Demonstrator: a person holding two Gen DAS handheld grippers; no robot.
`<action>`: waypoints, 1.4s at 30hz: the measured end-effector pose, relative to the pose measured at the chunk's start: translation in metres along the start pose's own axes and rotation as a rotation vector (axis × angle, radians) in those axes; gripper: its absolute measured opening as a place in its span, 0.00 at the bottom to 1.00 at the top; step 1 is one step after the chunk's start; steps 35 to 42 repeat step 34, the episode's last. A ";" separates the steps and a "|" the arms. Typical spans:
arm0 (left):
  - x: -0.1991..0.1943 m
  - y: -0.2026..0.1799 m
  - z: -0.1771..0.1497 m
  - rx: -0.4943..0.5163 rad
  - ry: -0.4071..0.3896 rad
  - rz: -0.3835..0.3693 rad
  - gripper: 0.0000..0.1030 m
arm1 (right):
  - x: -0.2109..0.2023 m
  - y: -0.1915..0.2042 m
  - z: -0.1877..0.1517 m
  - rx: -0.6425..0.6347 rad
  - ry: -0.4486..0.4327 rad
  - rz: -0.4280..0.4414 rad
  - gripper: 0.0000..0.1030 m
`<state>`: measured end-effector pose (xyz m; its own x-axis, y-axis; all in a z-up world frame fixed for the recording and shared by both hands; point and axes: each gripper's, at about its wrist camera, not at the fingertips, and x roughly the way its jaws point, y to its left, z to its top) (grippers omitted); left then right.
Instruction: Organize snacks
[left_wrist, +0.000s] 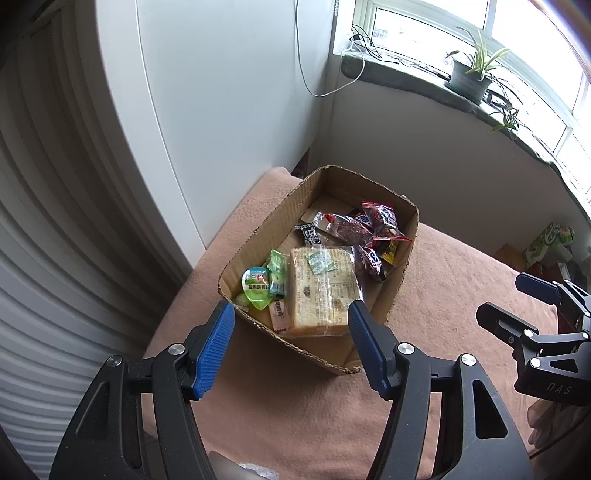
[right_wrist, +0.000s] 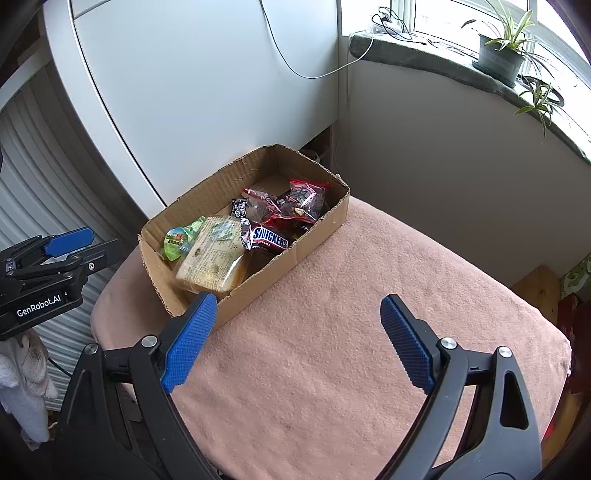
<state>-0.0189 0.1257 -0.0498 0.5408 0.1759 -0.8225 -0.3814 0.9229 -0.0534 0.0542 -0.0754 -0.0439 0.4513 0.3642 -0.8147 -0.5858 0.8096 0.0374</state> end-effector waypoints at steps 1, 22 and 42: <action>0.000 -0.001 0.000 0.000 0.000 -0.003 0.62 | 0.000 0.000 0.000 0.002 0.001 0.000 0.90; -0.002 -0.007 -0.001 0.013 0.020 -0.031 0.62 | 0.000 -0.005 -0.009 0.013 0.017 -0.005 0.90; -0.002 -0.008 -0.004 0.024 0.005 -0.027 0.62 | 0.005 -0.013 -0.014 0.034 0.030 -0.029 0.90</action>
